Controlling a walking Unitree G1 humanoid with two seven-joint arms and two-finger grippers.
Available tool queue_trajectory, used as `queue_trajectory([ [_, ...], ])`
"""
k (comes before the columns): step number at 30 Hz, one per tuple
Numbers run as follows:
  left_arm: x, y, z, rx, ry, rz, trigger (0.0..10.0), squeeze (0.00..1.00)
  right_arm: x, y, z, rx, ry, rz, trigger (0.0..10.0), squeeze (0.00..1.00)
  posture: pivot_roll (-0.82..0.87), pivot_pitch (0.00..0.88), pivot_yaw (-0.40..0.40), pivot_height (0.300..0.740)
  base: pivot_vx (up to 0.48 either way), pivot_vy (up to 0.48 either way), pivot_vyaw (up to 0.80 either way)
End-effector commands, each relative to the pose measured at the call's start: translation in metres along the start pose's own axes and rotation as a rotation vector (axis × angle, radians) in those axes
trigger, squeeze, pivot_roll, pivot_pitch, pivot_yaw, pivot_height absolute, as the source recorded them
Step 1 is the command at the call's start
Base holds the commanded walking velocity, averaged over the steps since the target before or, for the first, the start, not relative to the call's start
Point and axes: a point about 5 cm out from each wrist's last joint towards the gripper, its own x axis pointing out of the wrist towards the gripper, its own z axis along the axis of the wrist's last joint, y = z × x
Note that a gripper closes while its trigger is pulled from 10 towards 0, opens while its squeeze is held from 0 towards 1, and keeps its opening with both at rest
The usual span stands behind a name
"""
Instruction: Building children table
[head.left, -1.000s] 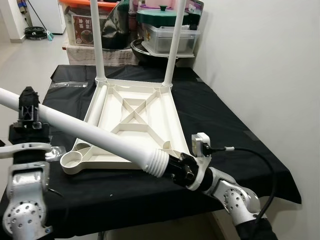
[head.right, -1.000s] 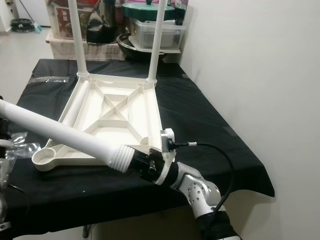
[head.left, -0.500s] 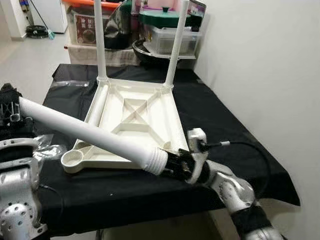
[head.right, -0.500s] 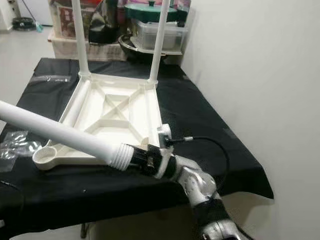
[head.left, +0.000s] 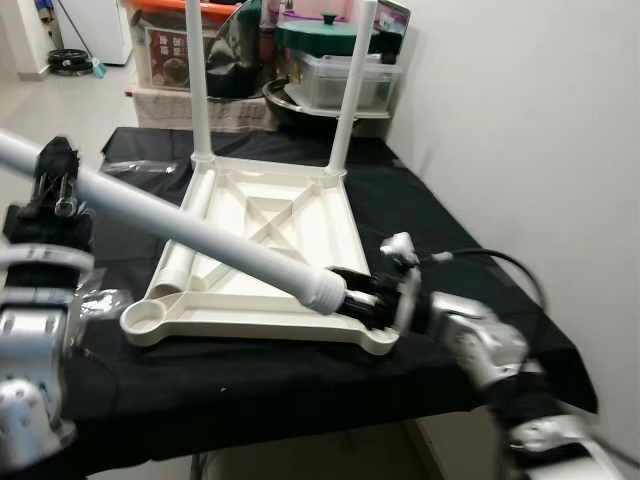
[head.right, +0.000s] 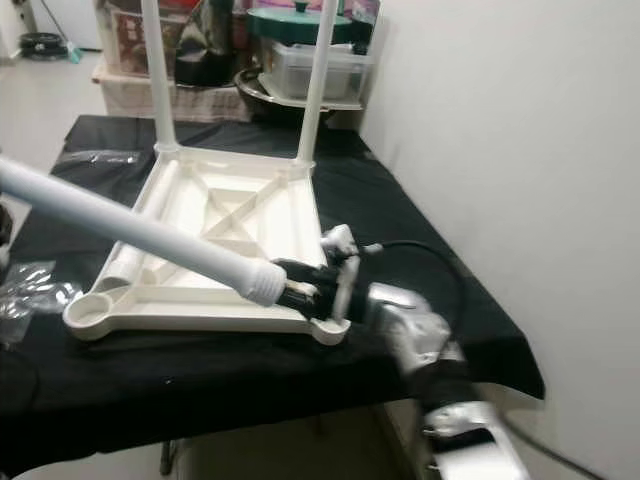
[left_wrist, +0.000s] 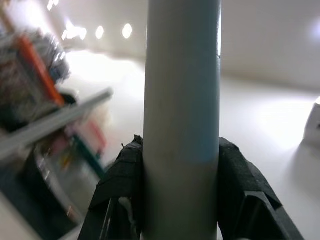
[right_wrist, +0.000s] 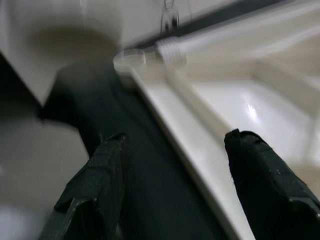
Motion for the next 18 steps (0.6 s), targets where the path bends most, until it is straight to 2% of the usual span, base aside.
queue_trajectory([
  [1, 0.002, -0.009, 0.01, 0.0, -0.034, -0.046, 10.0, 0.0, -0.014, -0.006, -0.007, -0.065, 0.087, -0.015, 10.0, 0.0, 0.11, 0.0, -0.148, 0.74, 0.0, 0.0, 0.0],
  [2, 0.002, -0.009, 0.01, 0.0, -0.034, -0.046, 10.0, 0.0, -0.014, -0.006, -0.007, -0.065, 0.087, -0.015, 10.0, 0.0, 0.11, 0.0, -0.148, 0.74, 0.0, 0.0, 0.0],
  [3, 0.002, -0.012, 0.015, 0.008, -0.04, -0.049, 10.0, 0.0, -0.021, -0.014, -0.003, -0.137, 0.132, -0.066, 10.0, 0.0, 0.11, 0.0, -0.147, 0.74, 0.0, 0.0, 0.0],
  [7, 0.003, -0.014, 0.017, 0.012, -0.031, -0.055, 10.0, 0.0, -0.026, -0.021, 0.003, -0.223, 0.192, -0.112, 10.0, 0.0, 0.11, 0.0, -0.145, 0.74, 0.0, 0.0, 0.0],
  [9, 0.003, -0.014, 0.017, 0.012, -0.031, -0.055, 10.0, 0.0, -0.026, -0.021, 0.003, -0.223, 0.192, -0.112, 10.0, 0.0, 0.11, 0.0, -0.145, 0.74, 0.0, 0.0, 0.0],
  [11, 0.004, -0.014, 0.015, 0.014, -0.003, -0.061, 10.0, 0.0, -0.027, -0.029, 0.017, -0.221, 0.172, -0.16, 10.0, 0.0, 0.11, 0.0, -0.138, 0.74, 0.0, 0.0, 0.0],
  [12, 0.004, -0.014, 0.015, 0.014, -0.003, -0.061, 10.0, 0.0, -0.027, -0.029, 0.017, -0.221, 0.172, -0.16, 10.0, 0.0, 0.11, 0.0, -0.138, 0.74, 0.0, 0.0, 0.0],
  [13, 0.005, -0.013, 0.008, 0.023, 0.042, -0.061, 10.0, 0.0, -0.023, -0.033, 0.039, -0.217, 0.108, -0.17, 10.0, 0.0, 0.11, 0.0, -0.134, 0.74, 0.0, 0.0, 0.0],
  [14, 0.005, -0.013, 0.008, 0.023, 0.042, -0.061, 10.0, 0.0, -0.023, -0.033, 0.039, -0.217, 0.108, -0.17, 10.0, 0.0, 0.11, 0.0, -0.134, 0.74, 0.0, 0.0, 0.0],
  [15, 0.007, -0.011, 0.001, 0.04, 0.092, -0.061, 10.0, 0.0, -0.019, -0.034, 0.064, -0.211, 0.036, -0.148, 10.0, 0.0, 0.11, 0.0, -0.132, 0.74, 0.0, 0.0, 0.0],
  [16, 0.007, -0.011, 0.001, 0.04, 0.092, -0.061, 10.0, 0.0, -0.019, -0.034, 0.064, -0.211, 0.036, -0.148, 10.0, 0.0, 0.11, 0.0, -0.132, 0.74, 0.0, 0.0, 0.0],
  [17, 0.01, -0.011, -0.007, 0.06, 0.143, -0.072, 10.0, 0.0, -0.016, -0.033, 0.089, -0.224, -0.025, -0.108, 10.0, 0.0, 0.12, 0.0, -0.129, 0.74, 0.0, 0.0, 0.0],
  [18, 0.012, -0.011, -0.012, 0.074, 0.173, -0.08, 10.0, 0.0, -0.014, -0.032, 0.104, -0.239, -0.058, -0.078, 10.0, 0.0, 0.12, 0.0, -0.129, 0.74, 0.0, 0.0, 0.0],
])
